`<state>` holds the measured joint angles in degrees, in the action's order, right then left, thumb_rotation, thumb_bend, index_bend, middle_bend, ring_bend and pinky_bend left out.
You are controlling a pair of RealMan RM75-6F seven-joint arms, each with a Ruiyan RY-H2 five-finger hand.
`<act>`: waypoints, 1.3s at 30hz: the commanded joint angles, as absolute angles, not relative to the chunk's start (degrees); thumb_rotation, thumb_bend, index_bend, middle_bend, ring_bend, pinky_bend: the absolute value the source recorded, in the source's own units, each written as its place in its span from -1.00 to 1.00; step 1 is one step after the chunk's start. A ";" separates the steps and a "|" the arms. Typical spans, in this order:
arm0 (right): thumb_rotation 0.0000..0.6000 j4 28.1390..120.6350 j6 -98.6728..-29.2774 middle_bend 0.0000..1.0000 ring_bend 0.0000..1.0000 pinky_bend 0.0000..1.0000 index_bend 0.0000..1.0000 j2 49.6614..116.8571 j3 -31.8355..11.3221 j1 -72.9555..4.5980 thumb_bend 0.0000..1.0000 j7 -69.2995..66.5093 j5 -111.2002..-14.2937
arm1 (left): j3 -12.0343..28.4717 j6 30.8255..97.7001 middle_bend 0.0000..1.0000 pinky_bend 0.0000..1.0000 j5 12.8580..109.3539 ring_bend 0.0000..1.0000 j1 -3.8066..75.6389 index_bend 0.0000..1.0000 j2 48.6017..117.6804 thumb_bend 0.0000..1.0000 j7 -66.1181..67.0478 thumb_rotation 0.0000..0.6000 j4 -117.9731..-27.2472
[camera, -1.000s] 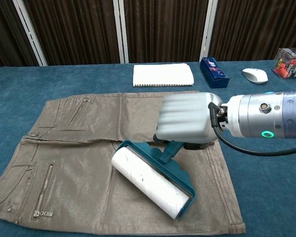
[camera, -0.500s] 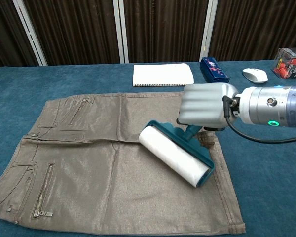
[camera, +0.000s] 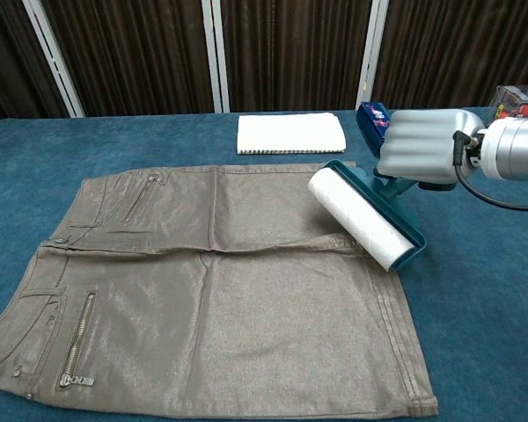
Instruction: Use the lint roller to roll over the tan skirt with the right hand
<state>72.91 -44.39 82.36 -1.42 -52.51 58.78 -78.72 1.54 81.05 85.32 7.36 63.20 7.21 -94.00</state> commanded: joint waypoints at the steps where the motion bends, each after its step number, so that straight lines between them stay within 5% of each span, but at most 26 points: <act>1: 1.00 74.11 -44.90 0.23 0.07 0.01 0.24 82.45 -0.92 -52.76 0.45 58.68 -79.95 | 1.47 81.16 -1.00 -1.00 85.50 -1.00 7.37 -1.00 63.23 -1.00 7.38 1.00 -94.12; 28: 1.00 89.24 -42.86 0.23 0.08 0.02 0.24 85.88 2.43 -55.49 0.45 76.84 -82.36 | 1.37 80.86 -1.00 -1.00 85.01 -1.00 7.46 -1.00 63.14 -1.00 7.00 1.00 -93.80; 39: 1.00 86.67 -43.96 0.23 0.09 0.03 0.24 87.51 2.51 -55.35 0.45 87.55 -77.67 | 1.46 80.21 -1.00 -1.00 84.38 -1.00 7.71 -1.00 63.25 -1.00 6.88 1.00 -93.44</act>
<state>88.09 -43.27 87.17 2.66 -55.43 85.45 -78.99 1.46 80.21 84.36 7.71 63.25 6.87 -93.43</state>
